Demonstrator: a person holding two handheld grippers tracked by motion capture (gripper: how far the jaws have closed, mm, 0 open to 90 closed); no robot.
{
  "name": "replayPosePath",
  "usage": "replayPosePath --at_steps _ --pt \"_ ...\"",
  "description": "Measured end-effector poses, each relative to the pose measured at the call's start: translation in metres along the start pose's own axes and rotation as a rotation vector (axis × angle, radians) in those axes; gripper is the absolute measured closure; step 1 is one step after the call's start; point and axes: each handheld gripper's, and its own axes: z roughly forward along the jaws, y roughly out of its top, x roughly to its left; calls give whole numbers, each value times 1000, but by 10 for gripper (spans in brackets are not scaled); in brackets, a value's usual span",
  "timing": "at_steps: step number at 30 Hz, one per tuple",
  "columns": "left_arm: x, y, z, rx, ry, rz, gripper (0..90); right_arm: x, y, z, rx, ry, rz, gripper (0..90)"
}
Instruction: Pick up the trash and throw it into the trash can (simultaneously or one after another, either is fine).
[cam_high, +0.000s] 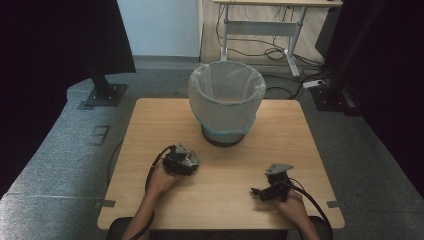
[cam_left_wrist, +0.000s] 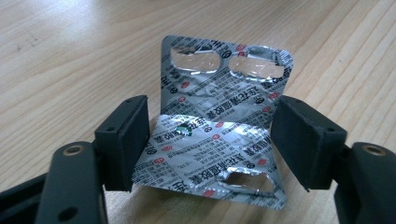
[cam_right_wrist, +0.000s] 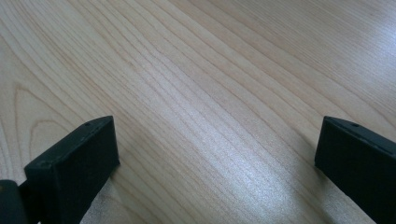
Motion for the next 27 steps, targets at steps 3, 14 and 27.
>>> replayPosePath --at_steps 3,14,27 --pt "1 0 -1 4 4 -4 292 0 0 0 0 -1 0 0" --pt "9 6 -19 -28 20 -44 292 0 0 0 1 1 2 0" --pt "13 22 -41 -40 21 -49 291 0 0 0 -3 -1 -1 0"
